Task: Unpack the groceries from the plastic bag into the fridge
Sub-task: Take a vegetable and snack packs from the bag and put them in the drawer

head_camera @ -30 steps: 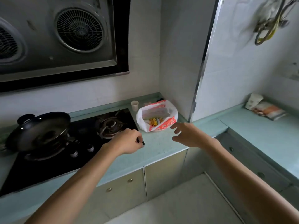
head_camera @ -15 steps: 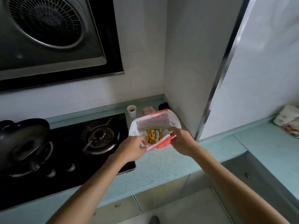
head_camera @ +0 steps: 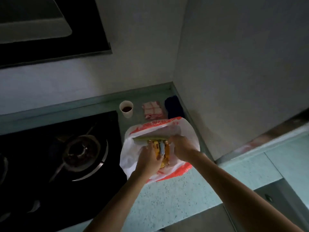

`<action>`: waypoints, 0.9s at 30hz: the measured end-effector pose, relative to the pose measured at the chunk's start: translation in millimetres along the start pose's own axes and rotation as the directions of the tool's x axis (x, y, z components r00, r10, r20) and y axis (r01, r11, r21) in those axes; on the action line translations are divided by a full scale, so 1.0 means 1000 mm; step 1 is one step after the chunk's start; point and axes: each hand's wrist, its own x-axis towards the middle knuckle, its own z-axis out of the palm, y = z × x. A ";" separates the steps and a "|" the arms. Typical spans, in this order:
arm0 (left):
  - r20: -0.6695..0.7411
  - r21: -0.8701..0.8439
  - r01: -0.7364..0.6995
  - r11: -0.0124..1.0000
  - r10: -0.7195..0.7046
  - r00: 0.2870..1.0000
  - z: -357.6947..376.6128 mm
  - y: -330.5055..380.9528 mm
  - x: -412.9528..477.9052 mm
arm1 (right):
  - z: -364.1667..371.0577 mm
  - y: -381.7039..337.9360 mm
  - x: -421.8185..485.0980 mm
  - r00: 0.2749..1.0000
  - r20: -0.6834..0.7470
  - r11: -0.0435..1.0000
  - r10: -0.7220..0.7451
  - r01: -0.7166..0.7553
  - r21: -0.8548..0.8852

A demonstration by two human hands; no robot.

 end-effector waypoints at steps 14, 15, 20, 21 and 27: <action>-0.073 0.085 0.253 0.964 -0.247 0.966 0.066 0.001 0.063 | 0.055 0.029 0.091 0.995 -0.069 0.992 -0.067 0.060 -0.107; -0.063 0.012 0.243 0.970 -0.241 0.968 0.065 0.004 0.063 | 0.053 0.027 0.092 0.998 -0.070 0.996 -0.005 -0.002 -0.090; 0.027 -0.169 0.189 0.967 -0.187 0.982 0.068 0.004 0.070 | 0.039 0.019 0.083 0.991 -0.107 0.997 0.080 -0.081 -0.005; 0.075 -0.247 0.197 0.949 -0.184 0.980 0.068 0.002 0.072 | 0.038 0.021 0.084 0.991 -0.113 0.997 0.075 -0.076 -0.009; 0.174 -0.422 0.228 0.877 -0.169 0.970 0.039 0.000 0.068 | 0.001 0.016 0.069 0.995 -0.007 0.989 0.096 -0.094 0.116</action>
